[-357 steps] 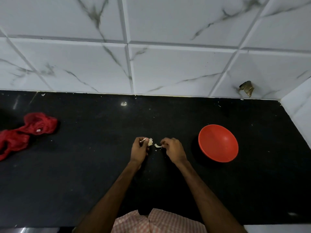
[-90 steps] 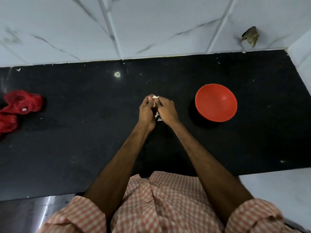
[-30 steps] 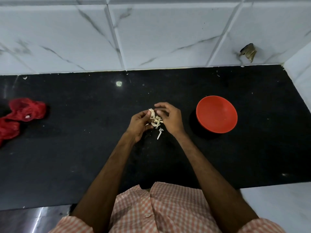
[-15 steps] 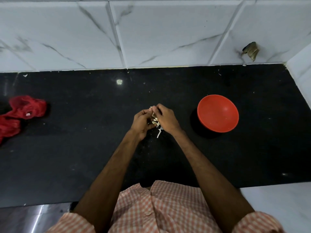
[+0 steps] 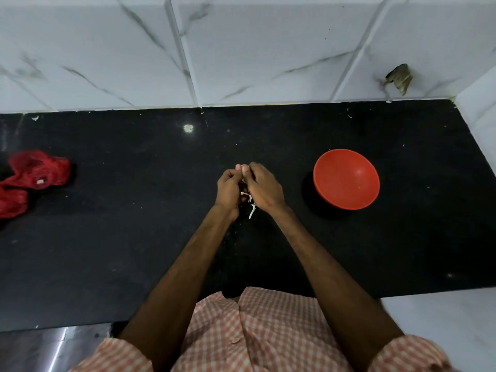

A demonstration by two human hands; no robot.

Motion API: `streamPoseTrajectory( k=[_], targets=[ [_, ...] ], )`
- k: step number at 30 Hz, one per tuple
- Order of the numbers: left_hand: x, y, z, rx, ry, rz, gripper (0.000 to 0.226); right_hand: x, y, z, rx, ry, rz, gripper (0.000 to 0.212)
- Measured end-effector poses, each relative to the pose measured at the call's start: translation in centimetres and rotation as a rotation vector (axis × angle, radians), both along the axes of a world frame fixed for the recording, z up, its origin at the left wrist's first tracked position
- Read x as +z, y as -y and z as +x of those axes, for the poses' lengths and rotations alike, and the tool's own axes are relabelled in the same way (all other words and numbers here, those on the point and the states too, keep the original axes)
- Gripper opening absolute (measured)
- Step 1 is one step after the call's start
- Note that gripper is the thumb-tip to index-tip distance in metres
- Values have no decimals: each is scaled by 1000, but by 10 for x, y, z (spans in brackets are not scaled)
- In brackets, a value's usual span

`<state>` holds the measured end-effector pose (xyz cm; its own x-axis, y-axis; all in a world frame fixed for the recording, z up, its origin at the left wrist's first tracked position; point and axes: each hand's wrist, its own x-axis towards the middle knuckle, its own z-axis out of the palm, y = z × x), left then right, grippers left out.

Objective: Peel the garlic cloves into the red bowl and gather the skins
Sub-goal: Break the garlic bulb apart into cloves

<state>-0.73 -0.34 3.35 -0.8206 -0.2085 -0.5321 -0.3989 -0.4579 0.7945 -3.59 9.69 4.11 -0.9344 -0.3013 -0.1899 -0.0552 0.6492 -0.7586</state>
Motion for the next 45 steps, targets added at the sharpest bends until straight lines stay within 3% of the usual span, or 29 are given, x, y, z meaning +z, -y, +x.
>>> streamPoseTrajectory(
  k=[4,10,14,21,24,27,29,37,45],
  targets=[
    [-2,-8,-5,17,-17,-195,43,-7,8,1,-131,34,-149,34],
    [1,-22,-7,92,-57,-285,21,-5,12,5,-312,42,-364,22],
    [-2,-25,-6,98,-64,-406,21,-7,16,7,-348,19,-409,23],
    [-12,-11,-1,78,-31,-427,38,-16,9,-2,-248,197,-439,24],
    [-16,-5,-1,25,-8,-395,44,-20,3,-6,-321,342,-515,18],
    [-15,-1,-1,28,15,-365,44,-25,-3,-6,-384,364,-550,17],
    [-17,2,2,21,20,-338,41,-27,-8,-6,-371,315,-496,16],
    [-26,11,6,-49,45,-334,18,-34,-27,-13,-193,92,88,19],
    [-32,19,10,-90,45,-358,9,-32,-32,-10,-1,194,163,14]
  ],
)
